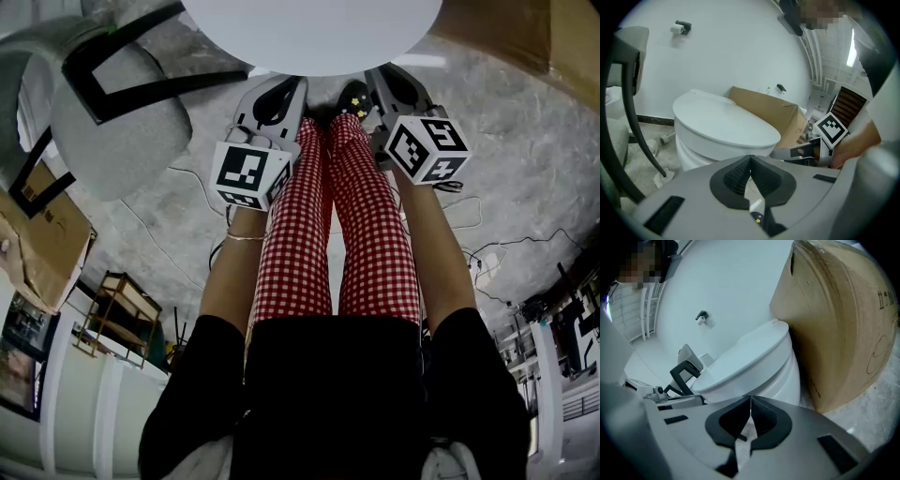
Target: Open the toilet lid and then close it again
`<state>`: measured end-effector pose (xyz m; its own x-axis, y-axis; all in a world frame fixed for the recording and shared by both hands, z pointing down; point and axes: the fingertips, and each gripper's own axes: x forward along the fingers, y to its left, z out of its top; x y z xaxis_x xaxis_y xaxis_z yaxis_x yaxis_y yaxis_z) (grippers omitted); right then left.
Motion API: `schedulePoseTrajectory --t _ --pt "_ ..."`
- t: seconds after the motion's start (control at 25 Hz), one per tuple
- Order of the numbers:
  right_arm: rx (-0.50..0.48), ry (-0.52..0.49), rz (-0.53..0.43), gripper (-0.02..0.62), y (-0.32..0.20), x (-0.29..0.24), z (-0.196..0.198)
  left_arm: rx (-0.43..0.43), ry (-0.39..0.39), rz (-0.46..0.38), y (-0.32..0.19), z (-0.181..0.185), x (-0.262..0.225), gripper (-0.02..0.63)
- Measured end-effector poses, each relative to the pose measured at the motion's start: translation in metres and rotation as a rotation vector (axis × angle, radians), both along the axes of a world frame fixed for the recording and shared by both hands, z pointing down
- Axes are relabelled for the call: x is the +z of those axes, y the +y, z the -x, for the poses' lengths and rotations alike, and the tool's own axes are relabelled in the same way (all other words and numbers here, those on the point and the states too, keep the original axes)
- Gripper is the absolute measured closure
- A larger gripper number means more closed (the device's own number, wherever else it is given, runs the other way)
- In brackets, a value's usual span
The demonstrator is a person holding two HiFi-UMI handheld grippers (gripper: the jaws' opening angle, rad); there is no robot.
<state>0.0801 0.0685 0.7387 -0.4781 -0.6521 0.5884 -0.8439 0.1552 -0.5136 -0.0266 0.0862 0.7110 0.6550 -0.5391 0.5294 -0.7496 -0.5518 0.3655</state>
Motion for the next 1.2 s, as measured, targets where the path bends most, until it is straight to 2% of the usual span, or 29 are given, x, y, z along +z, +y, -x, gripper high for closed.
schedulePoseTrajectory --t 0.36,0.6,0.88,1.2 --pt "-0.011 0.0 0.021 0.575 0.001 0.007 -0.002 -0.002 -0.017 0.026 0.001 0.0 0.01 0.603" --pt "-0.011 -0.01 0.033 0.575 0.002 0.008 -0.004 -0.017 0.002 0.04 0.001 -0.001 0.016 0.603" --pt "0.001 -0.016 0.036 0.574 0.003 0.01 -0.003 0.001 -0.018 0.053 0.002 0.001 0.022 0.603" --pt "0.007 -0.018 0.031 0.574 0.003 0.008 -0.003 0.009 -0.003 0.062 0.002 -0.001 0.027 0.603"
